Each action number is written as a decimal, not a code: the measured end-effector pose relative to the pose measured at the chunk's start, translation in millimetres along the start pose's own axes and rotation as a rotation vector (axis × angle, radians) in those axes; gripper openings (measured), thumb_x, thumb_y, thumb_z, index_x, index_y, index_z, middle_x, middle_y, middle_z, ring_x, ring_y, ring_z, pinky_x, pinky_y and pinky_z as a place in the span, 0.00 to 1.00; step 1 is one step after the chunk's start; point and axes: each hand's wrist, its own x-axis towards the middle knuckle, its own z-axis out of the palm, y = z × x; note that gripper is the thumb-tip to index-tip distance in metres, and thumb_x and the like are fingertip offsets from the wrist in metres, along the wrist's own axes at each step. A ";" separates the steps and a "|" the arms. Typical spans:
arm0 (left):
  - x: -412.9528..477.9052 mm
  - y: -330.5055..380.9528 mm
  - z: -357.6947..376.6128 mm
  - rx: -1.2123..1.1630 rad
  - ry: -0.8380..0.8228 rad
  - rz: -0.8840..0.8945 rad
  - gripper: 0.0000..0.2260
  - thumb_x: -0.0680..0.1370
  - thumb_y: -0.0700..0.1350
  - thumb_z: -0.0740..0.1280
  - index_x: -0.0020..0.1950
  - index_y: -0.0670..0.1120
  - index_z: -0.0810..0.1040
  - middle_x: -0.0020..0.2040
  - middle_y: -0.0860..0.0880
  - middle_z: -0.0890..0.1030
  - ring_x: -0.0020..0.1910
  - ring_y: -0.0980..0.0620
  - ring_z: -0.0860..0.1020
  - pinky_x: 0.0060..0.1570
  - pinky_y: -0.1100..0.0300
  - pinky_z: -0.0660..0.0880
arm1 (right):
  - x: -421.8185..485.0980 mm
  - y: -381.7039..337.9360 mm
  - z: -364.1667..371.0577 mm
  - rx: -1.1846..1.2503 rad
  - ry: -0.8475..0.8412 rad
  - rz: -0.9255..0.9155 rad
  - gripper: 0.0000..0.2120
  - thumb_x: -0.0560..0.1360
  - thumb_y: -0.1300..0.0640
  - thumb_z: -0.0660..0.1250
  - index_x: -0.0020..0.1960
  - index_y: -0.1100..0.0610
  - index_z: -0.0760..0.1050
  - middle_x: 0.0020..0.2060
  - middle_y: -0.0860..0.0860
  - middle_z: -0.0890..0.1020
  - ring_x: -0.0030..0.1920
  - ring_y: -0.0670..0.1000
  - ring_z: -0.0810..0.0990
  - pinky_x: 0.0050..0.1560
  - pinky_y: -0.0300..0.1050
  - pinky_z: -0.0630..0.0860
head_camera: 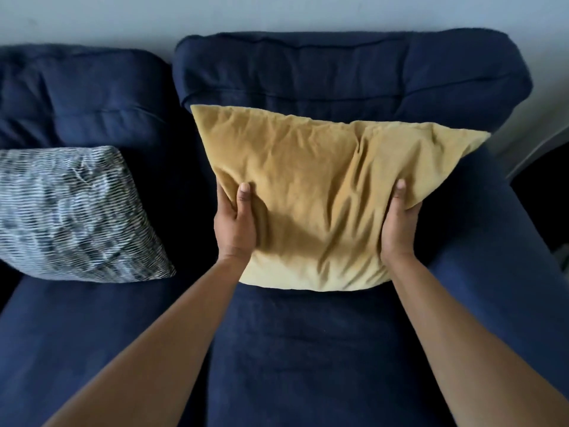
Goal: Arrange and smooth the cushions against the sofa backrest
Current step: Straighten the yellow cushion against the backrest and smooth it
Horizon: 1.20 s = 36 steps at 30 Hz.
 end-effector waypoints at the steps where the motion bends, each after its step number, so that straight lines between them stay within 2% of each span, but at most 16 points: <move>1: -0.2 2.0 -2.9 0.007 0.012 0.031 0.23 0.83 0.58 0.60 0.77 0.56 0.66 0.55 0.72 0.77 0.54 0.75 0.75 0.58 0.71 0.69 | 0.3 2.8 0.2 -0.005 0.013 -0.014 0.36 0.77 0.33 0.61 0.78 0.48 0.56 0.65 0.42 0.72 0.64 0.46 0.72 0.69 0.47 0.68; 4: -9.2 -0.6 -8.1 0.016 0.057 0.079 0.22 0.86 0.49 0.57 0.80 0.52 0.61 0.59 0.77 0.68 0.55 0.84 0.68 0.56 0.81 0.63 | -1.0 15.8 -3.0 -0.023 0.007 -0.001 0.37 0.76 0.32 0.62 0.78 0.49 0.58 0.65 0.42 0.73 0.66 0.47 0.72 0.70 0.47 0.67; 7: -26.6 -13.1 -4.5 0.003 0.108 0.129 0.20 0.86 0.44 0.57 0.79 0.48 0.65 0.62 0.76 0.69 0.63 0.79 0.68 0.62 0.77 0.63 | -0.7 21.2 -9.7 -0.030 0.030 -0.004 0.37 0.74 0.31 0.62 0.77 0.49 0.62 0.67 0.43 0.74 0.67 0.47 0.74 0.70 0.48 0.69; 11: -38.8 -21.3 -10.6 -0.025 0.195 0.215 0.20 0.85 0.41 0.55 0.78 0.41 0.65 0.68 0.65 0.69 0.67 0.74 0.68 0.67 0.72 0.63 | -3.4 17.8 -13.9 -0.021 0.069 -0.062 0.27 0.81 0.44 0.62 0.76 0.53 0.63 0.66 0.44 0.74 0.67 0.44 0.73 0.66 0.37 0.69; 13: -39.8 -31.2 -16.6 -0.007 0.228 0.247 0.21 0.85 0.42 0.55 0.78 0.40 0.64 0.70 0.63 0.69 0.69 0.71 0.68 0.68 0.70 0.63 | -6.8 20.3 -15.8 -0.054 0.066 -0.081 0.26 0.82 0.45 0.61 0.76 0.54 0.64 0.64 0.42 0.74 0.65 0.42 0.73 0.63 0.30 0.68; 15: -35.5 -38.5 -22.0 0.005 0.247 0.228 0.21 0.85 0.45 0.55 0.78 0.43 0.64 0.71 0.62 0.70 0.68 0.72 0.68 0.67 0.71 0.63 | -9.7 22.5 -10.0 -0.139 0.012 -0.080 0.26 0.82 0.44 0.60 0.77 0.52 0.62 0.60 0.39 0.74 0.61 0.41 0.73 0.55 0.25 0.68; 18: -19.9 -31.2 -20.6 0.085 0.259 0.119 0.21 0.86 0.48 0.55 0.79 0.50 0.64 0.68 0.68 0.69 0.62 0.78 0.67 0.58 0.79 0.61 | -1.9 16.6 1.2 -0.303 -0.094 -0.045 0.30 0.81 0.38 0.57 0.78 0.50 0.57 0.66 0.48 0.75 0.64 0.52 0.74 0.56 0.40 0.67; 19: -11.8 -26.6 -18.4 0.146 0.244 0.068 0.21 0.86 0.49 0.55 0.79 0.54 0.64 0.70 0.67 0.70 0.62 0.75 0.68 0.56 0.78 0.62 | 4.3 12.2 3.8 -0.336 -0.108 -0.029 0.31 0.80 0.37 0.56 0.79 0.49 0.56 0.68 0.50 0.74 0.66 0.55 0.74 0.56 0.42 0.66; 21: 5.8 -18.3 -15.3 0.222 0.184 -0.043 0.20 0.86 0.52 0.54 0.79 0.60 0.62 0.72 0.59 0.73 0.66 0.62 0.72 0.56 0.70 0.64 | 17.4 4.0 6.9 -0.368 -0.128 -0.001 0.35 0.79 0.35 0.57 0.80 0.49 0.52 0.71 0.52 0.72 0.68 0.57 0.73 0.57 0.45 0.66; 23: 19.2 -14.2 -15.2 0.239 0.138 -0.090 0.21 0.85 0.53 0.54 0.79 0.62 0.59 0.72 0.54 0.74 0.68 0.51 0.73 0.56 0.64 0.64 | 22.2 -3.0 7.0 -0.389 -0.127 -0.001 0.39 0.78 0.34 0.59 0.80 0.50 0.49 0.73 0.53 0.69 0.69 0.58 0.72 0.60 0.48 0.68; 25: 21.1 -8.4 -14.9 0.238 0.160 -0.092 0.24 0.85 0.52 0.54 0.81 0.61 0.53 0.72 0.50 0.72 0.66 0.50 0.73 0.57 0.61 0.64 | 18.5 -6.6 4.8 -0.410 -0.068 -0.052 0.41 0.77 0.35 0.62 0.81 0.50 0.47 0.75 0.54 0.65 0.70 0.58 0.70 0.65 0.52 0.68; 27: 12.6 -3.7 -16.6 0.233 0.234 -0.063 0.29 0.84 0.51 0.57 0.82 0.59 0.47 0.75 0.47 0.66 0.68 0.50 0.70 0.63 0.60 0.63 | 12.3 -8.1 2.4 -0.480 0.013 -0.141 0.43 0.77 0.38 0.63 0.81 0.51 0.44 0.76 0.55 0.60 0.72 0.58 0.67 0.70 0.58 0.65; 29: 0.3 0.7 -18.1 0.264 0.307 0.059 0.32 0.82 0.50 0.59 0.83 0.54 0.45 0.80 0.44 0.59 0.77 0.48 0.62 0.74 0.52 0.61 | 6.8 -9.6 1.9 -0.587 0.096 -0.254 0.44 0.77 0.40 0.64 0.81 0.54 0.42 0.79 0.55 0.55 0.75 0.56 0.63 0.72 0.61 0.60; 32: -17.9 7.2 -8.8 0.455 0.315 0.379 0.30 0.83 0.49 0.59 0.82 0.44 0.52 0.82 0.39 0.53 0.81 0.41 0.51 0.78 0.38 0.49 | -4.1 -14.6 6.8 -0.672 0.204 -0.538 0.41 0.78 0.44 0.64 0.80 0.60 0.47 0.80 0.57 0.55 0.78 0.54 0.59 0.74 0.59 0.57; 34: -28.7 10.9 7.4 0.591 0.215 0.633 0.27 0.83 0.49 0.58 0.80 0.40 0.57 0.80 0.35 0.55 0.80 0.35 0.51 0.77 0.37 0.45 | -15.4 -19.0 17.6 -0.692 0.168 -0.816 0.34 0.80 0.49 0.63 0.79 0.64 0.53 0.78 0.60 0.58 0.78 0.56 0.58 0.76 0.55 0.54; 36: -36.8 8.1 24.2 0.660 0.084 0.816 0.25 0.83 0.46 0.57 0.78 0.37 0.60 0.79 0.35 0.56 0.79 0.33 0.52 0.77 0.35 0.44 | -27.8 -18.6 33.2 -0.719 0.035 -1.059 0.28 0.82 0.53 0.59 0.78 0.63 0.58 0.77 0.60 0.61 0.78 0.59 0.59 0.76 0.57 0.52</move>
